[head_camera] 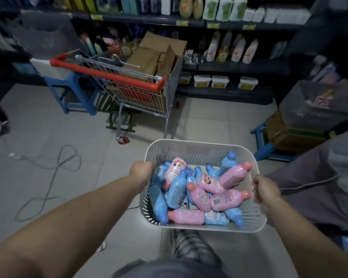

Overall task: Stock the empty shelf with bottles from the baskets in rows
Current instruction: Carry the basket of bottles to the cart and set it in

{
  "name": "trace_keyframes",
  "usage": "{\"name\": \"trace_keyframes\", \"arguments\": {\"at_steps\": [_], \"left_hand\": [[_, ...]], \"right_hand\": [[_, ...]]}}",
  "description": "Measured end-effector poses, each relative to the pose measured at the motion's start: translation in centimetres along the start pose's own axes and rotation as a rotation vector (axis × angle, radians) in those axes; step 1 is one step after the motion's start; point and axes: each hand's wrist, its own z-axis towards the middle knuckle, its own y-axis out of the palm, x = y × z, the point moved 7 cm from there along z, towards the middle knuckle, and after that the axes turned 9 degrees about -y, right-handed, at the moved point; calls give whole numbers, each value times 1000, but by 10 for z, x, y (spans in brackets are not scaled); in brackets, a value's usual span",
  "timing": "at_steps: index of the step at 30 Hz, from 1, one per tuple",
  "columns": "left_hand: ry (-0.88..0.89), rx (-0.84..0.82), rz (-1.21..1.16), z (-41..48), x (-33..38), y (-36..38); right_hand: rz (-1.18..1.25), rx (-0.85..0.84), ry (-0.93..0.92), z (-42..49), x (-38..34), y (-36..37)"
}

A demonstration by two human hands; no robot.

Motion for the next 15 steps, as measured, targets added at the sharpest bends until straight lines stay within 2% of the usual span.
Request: {"name": "trace_keyframes", "arguments": {"at_steps": [9,15], "left_hand": [[59,-95,83,15,141,138],[133,-179,150,2,246,192]], "right_hand": [[68,78,9,119,-74,-84],[156,151,36,166,-111,-127]]}}
